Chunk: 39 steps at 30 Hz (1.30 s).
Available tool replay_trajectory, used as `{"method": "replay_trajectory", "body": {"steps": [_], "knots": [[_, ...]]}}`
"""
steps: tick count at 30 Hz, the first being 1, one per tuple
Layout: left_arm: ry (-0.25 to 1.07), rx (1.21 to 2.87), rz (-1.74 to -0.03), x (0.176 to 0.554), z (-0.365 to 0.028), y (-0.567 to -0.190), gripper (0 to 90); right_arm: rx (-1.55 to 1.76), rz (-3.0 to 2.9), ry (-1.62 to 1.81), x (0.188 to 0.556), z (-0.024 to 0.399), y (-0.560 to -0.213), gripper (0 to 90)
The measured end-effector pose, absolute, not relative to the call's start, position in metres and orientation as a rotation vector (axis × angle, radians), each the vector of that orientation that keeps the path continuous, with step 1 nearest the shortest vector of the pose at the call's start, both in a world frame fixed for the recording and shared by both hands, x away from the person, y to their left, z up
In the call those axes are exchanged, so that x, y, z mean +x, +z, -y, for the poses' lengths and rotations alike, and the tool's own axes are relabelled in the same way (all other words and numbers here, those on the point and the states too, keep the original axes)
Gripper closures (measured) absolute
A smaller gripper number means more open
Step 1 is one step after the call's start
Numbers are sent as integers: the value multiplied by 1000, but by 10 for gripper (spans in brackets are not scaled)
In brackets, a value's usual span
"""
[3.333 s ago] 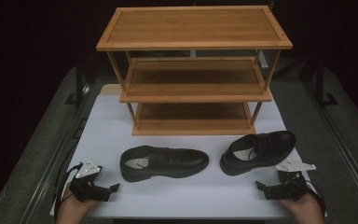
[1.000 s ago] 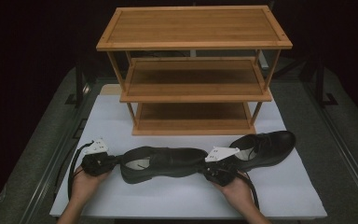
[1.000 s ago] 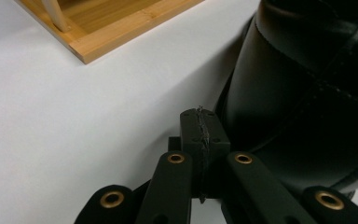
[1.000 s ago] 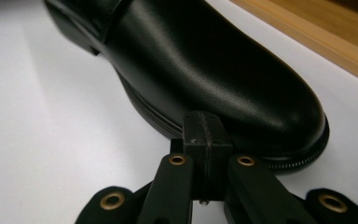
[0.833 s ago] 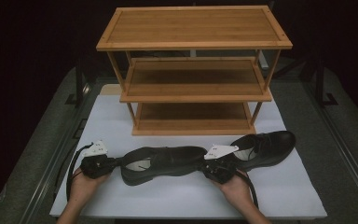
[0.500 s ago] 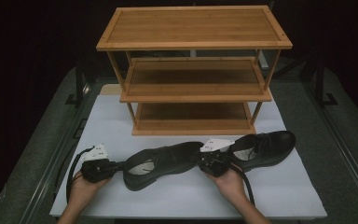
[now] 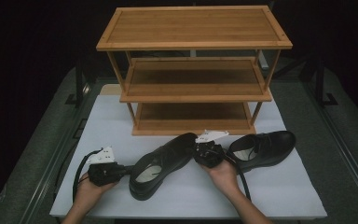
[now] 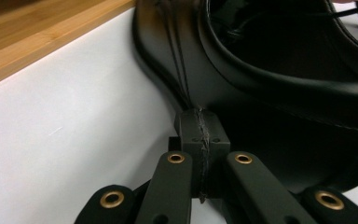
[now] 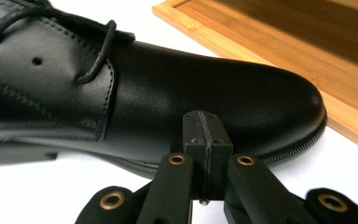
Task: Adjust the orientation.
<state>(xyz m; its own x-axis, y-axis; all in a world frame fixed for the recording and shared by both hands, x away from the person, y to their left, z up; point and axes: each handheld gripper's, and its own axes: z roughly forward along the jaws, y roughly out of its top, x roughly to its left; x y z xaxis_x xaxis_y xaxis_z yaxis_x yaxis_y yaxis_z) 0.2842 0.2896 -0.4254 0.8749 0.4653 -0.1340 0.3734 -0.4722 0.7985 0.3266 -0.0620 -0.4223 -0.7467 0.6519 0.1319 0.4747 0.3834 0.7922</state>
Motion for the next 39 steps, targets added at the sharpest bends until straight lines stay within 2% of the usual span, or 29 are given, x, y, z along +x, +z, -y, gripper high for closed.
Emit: {"method": "replay_trajectory", "body": {"steps": [24, 39], "knots": [[6, 2166, -430, 268, -246, -425, 900, 1084, -2403, 1326, 350, 43, -428, 896], [65, 2165, -559, 279, -254, -426, 900, 962, -2473, 1349, 307, 65, -423, 896]]}}
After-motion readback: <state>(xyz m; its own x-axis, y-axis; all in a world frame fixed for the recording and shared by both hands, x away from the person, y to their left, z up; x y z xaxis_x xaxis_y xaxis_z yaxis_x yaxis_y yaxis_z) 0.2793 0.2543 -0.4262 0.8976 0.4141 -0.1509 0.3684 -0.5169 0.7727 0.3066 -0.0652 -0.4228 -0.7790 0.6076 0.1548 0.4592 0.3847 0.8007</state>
